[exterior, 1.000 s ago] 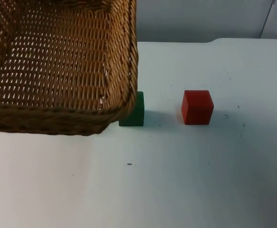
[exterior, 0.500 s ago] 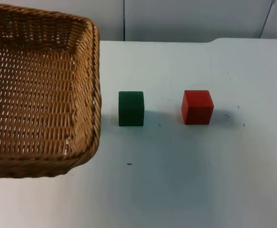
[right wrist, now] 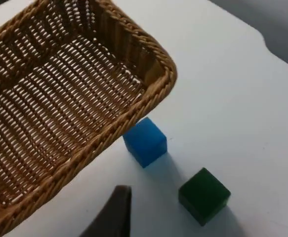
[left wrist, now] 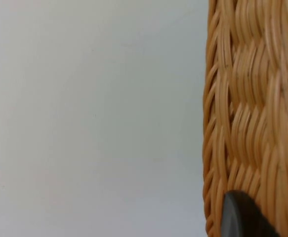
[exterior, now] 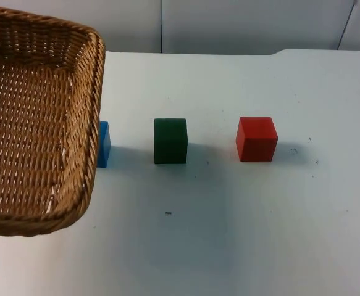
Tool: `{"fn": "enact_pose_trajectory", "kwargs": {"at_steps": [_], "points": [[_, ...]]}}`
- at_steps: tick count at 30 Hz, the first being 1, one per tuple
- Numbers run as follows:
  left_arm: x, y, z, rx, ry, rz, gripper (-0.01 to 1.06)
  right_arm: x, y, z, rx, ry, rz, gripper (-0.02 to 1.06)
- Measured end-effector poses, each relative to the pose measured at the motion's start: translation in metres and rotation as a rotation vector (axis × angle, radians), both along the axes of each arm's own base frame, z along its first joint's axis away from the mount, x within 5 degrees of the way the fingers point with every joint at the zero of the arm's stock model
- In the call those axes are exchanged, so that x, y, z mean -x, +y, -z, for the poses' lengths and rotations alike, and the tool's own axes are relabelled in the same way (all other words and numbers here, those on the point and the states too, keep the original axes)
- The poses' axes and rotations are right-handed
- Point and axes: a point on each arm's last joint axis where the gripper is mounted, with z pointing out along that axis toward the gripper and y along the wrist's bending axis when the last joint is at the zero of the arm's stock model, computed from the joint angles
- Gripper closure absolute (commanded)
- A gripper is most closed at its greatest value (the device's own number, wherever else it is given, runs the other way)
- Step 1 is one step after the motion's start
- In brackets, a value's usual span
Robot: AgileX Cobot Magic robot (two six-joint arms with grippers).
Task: Pick up the basket with the left hand and place the blue cube into the basket with the right hand.
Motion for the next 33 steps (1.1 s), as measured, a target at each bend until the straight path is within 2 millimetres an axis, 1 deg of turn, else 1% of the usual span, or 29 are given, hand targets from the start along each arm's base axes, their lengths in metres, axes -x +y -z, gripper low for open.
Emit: {"fn": "enact_pose_trajectory", "kwargs": {"at_steps": [2, 3, 4, 7, 8, 10, 12, 13, 14, 15, 16, 17, 21, 22, 26, 27, 28, 32, 33], "points": [[-0.001, 0.001, 0.001, -0.004, 0.003, 0.011, 1.05, -0.007, 0.020, 0.009, 0.037, 0.001, -0.050, 0.02], [-0.001, 0.001, 0.001, -0.004, 0.003, 0.011, 1.05, -0.007, 0.020, 0.009, 0.037, 0.001, -0.050, 0.02], [-0.003, 0.002, 0.003, -0.008, 0.009, 0.022, 1.05, -0.012, 0.034, 0.019, 0.072, 0.005, -0.086, 0.02], [-0.011, 0.010, 0.006, -0.003, 0.038, 0.029, 1.05, -0.018, 0.052, 0.033, 0.123, 0.007, -0.134, 0.02], [-0.011, 0.010, 0.006, -0.003, 0.038, 0.029, 1.05, -0.018, 0.052, 0.033, 0.123, 0.007, -0.134, 0.02], [-0.017, 0.019, 0.008, -0.003, 0.050, 0.015, 1.05, -0.021, 0.059, 0.041, 0.147, 0.004, -0.153, 0.02], [-0.025, 0.029, 0.006, -0.005, 0.049, -0.004, 1.05, -0.025, 0.062, 0.049, 0.170, -0.005, -0.166, 0.02], [-0.025, 0.029, 0.006, -0.005, 0.049, -0.004, 1.05, -0.025, 0.062, 0.049, 0.170, -0.005, -0.166, 0.02], [-0.027, 0.034, 0.006, -0.006, 0.049, -0.014, 1.05, -0.027, 0.063, 0.052, 0.179, -0.011, -0.172, 0.02], [-0.033, 0.040, 0.004, -0.011, 0.044, -0.018, 1.05, -0.029, 0.064, 0.055, 0.186, -0.018, -0.178, 0.02], [-0.036, 0.042, 0.003, -0.015, 0.044, -0.015, 1.05, -0.033, 0.066, 0.061, 0.199, -0.020, -0.191, 0.02], [-0.036, 0.042, 0.003, -0.015, 0.044, -0.015, 1.05, -0.033, 0.066, 0.061, 0.199, -0.020, -0.191, 0.02], [-0.048, 0.048, 0.006, -0.019, 0.069, 0.004, 1.05, -0.049, 0.077, 0.080, 0.219, -0.008, -0.204, 0.02], [-0.048, 0.048, 0.006, -0.019, 0.069, 0.004, 1.05, -0.049, 0.077, 0.080, 0.219, -0.008, -0.204, 0.02], [-0.057, 0.053, 0.013, -0.017, 0.093, 0.018, 1.05, -0.065, 0.095, 0.101, 0.234, 0.005, -0.233, 0.02], [-0.057, 0.053, 0.013, -0.017, 0.093, 0.018, 1.05, -0.065, 0.095, 0.101, 0.234, 0.005, -0.233, 0.02], [-0.057, 0.053, 0.013, -0.018, 0.094, 0.019, 1.05, -0.066, 0.102, 0.104, 0.236, 0.005, -0.245, 0.02], [-0.059, 0.059, 0.015, -0.026, 0.089, 0.007, 1.05, -0.070, 0.128, 0.128, 0.251, 0.026, -0.296, 0.02], [-0.059, 0.059, 0.015, -0.026, 0.089, 0.007, 1.05, -0.070, 0.128, 0.128, 0.251, 0.026, -0.296, 0.02]]}}
